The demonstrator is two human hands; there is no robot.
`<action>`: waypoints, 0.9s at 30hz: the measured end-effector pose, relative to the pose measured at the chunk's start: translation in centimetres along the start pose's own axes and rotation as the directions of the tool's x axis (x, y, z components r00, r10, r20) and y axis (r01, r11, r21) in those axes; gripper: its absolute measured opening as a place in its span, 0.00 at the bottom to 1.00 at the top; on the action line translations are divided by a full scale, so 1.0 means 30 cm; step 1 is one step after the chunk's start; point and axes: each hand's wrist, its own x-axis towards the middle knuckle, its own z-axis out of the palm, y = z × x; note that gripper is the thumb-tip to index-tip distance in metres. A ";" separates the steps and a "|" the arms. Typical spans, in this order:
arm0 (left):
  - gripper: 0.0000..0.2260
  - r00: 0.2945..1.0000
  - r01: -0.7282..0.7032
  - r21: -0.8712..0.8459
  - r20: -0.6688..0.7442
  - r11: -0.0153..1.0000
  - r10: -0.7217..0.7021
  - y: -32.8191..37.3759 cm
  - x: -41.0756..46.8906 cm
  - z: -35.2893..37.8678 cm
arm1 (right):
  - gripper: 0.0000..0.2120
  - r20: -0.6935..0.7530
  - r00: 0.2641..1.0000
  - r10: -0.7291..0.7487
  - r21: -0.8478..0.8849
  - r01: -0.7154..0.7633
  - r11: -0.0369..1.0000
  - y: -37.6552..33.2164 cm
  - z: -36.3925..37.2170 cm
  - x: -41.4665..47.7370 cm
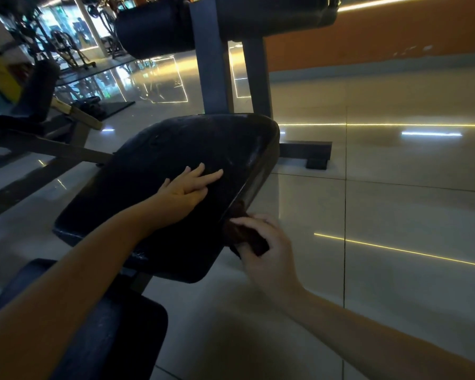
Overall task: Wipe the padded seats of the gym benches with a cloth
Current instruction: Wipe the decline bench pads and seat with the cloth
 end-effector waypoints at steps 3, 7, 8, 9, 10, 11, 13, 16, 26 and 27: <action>0.21 1.000 0.000 0.002 -0.003 1.000 0.000 -0.003 0.003 0.001 | 0.19 -0.016 1.000 -0.023 -0.012 0.023 1.000 0.006 -0.003 0.036; 0.22 1.000 0.005 -0.074 0.031 0.997 -0.002 -0.006 0.002 -0.015 | 0.16 -0.155 0.974 0.167 0.068 -0.159 0.985 0.055 -0.021 0.193; 0.22 0.999 0.007 -0.100 0.046 0.995 -0.003 -0.007 0.001 -0.021 | 0.14 -0.205 0.940 0.271 0.084 -0.259 0.962 0.078 -0.031 0.262; 0.21 0.999 0.009 -0.116 0.054 0.993 -0.003 -0.009 -0.002 -0.024 | 0.13 -0.230 0.916 0.328 0.085 -0.317 0.945 0.088 -0.038 0.313; 0.21 0.998 0.011 -0.124 0.056 0.992 -0.004 -0.011 -0.005 -0.023 | 0.13 -0.237 0.907 0.349 0.089 -0.337 0.937 0.093 -0.039 0.330; 0.20 0.998 0.012 -0.129 0.058 0.992 -0.005 -0.013 -0.005 -0.023 | 0.13 -0.237 0.903 0.358 0.098 -0.344 0.934 0.092 -0.033 0.315; 0.20 0.998 0.018 -0.146 0.054 0.989 -0.010 -0.018 -0.009 -0.022 | 0.13 -0.183 0.921 0.345 0.067 -0.338 0.939 0.063 -0.007 0.203; 0.18 0.999 0.016 -0.157 0.052 0.987 -0.008 -0.016 -0.008 -0.025 | 0.16 0.016 0.968 0.249 0.097 -0.249 0.964 -0.020 0.000 -0.019; 0.19 0.999 0.035 -0.126 0.022 0.991 -0.032 -0.009 0.009 -0.018 | 0.11 -0.143 0.927 0.346 0.039 -0.345 0.938 0.010 -0.033 0.235; 0.18 0.999 0.030 -0.125 0.021 0.992 -0.028 -0.011 0.010 -0.016 | 0.11 -0.174 0.922 0.345 0.041 -0.343 0.938 0.009 -0.033 0.260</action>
